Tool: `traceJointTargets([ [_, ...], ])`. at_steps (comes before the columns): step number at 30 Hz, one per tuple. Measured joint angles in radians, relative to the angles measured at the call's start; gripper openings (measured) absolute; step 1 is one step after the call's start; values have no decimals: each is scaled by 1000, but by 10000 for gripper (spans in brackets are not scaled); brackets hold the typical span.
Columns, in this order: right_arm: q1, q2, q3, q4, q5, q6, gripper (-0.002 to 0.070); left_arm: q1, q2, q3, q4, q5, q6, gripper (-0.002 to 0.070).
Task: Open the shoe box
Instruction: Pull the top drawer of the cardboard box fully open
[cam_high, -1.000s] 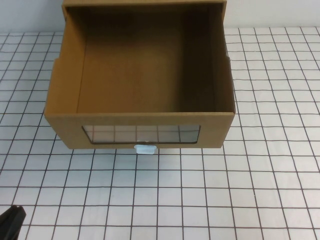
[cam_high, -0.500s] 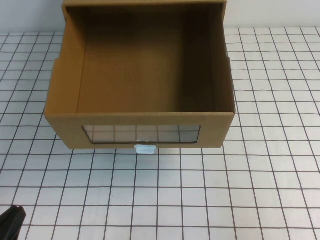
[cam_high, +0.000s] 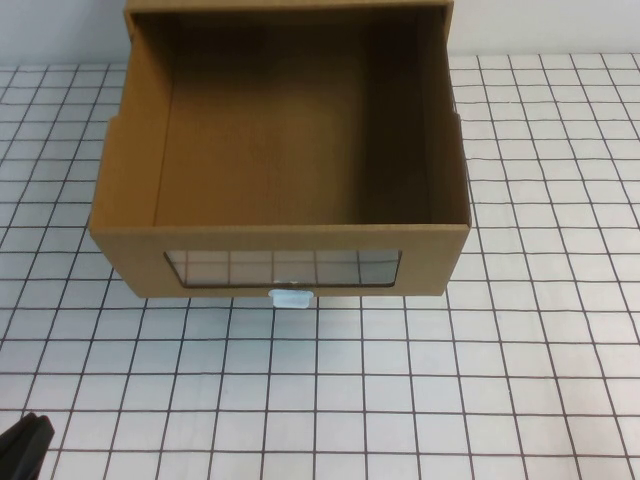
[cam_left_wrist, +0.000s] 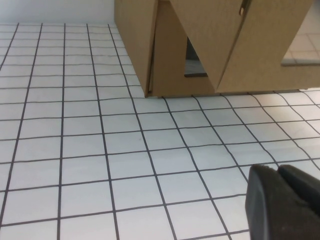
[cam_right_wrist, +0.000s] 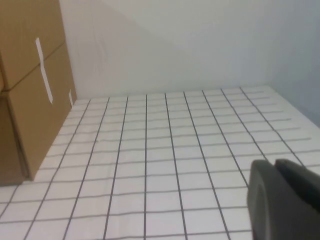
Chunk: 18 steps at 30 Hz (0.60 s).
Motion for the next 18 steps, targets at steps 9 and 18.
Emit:
traceJointTargets([
  [9,0,-35,0,2,47,0,-14,0,0,0,0,15,0,-2],
  [18,0,-35,0,237,59,-233,-13,0,0,0,0,15,0,-2],
])
